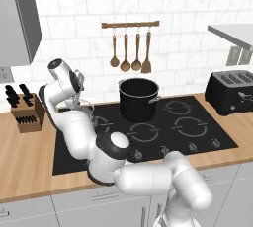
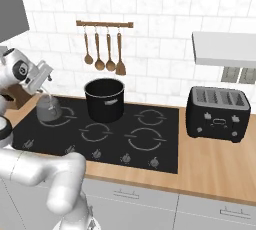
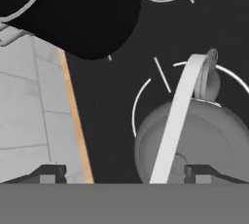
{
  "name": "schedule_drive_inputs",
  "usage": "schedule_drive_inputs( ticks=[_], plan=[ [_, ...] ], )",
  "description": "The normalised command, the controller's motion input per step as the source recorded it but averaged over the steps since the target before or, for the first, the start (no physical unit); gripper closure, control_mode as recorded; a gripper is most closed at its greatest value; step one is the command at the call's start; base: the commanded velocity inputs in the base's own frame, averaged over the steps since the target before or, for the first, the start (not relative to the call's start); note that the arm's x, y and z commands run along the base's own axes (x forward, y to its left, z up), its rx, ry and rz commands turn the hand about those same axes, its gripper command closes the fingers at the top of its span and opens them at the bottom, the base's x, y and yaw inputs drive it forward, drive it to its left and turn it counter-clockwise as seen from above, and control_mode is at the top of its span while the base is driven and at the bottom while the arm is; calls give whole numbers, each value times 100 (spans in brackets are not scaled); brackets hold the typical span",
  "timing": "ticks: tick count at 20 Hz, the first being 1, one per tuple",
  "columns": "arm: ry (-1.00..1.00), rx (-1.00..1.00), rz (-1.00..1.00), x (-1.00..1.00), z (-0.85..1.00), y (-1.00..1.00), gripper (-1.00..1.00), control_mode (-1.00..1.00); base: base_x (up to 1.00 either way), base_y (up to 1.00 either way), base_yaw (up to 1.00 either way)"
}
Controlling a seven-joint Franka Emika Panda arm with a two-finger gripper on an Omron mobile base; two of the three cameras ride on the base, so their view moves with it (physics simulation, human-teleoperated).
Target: Pick the kettle from the counter and place it on a stove burner. Then turn the burner on.
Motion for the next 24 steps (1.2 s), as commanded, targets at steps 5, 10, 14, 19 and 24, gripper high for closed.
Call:
schedule_drive_inputs(
  ticks=[5, 10, 14, 19, 24],
  plan=[
    [-13, 1, -2, -43, 27, -8, -100, -100, 0, 0, 0],
    [-9, 10, -2, -94, 29, 0, -100, -100, 0, 0, 0],
    [-11, 27, -5, -100, 9, -15, -100, -100, 0, 0, 0],
    [-16, 29, -17, -100, 0, -22, -100, -100, 0, 0, 0],
    [-10, 25, -33, -98, 0, 0, -100, -100, 0, 0, 0]
  ],
)
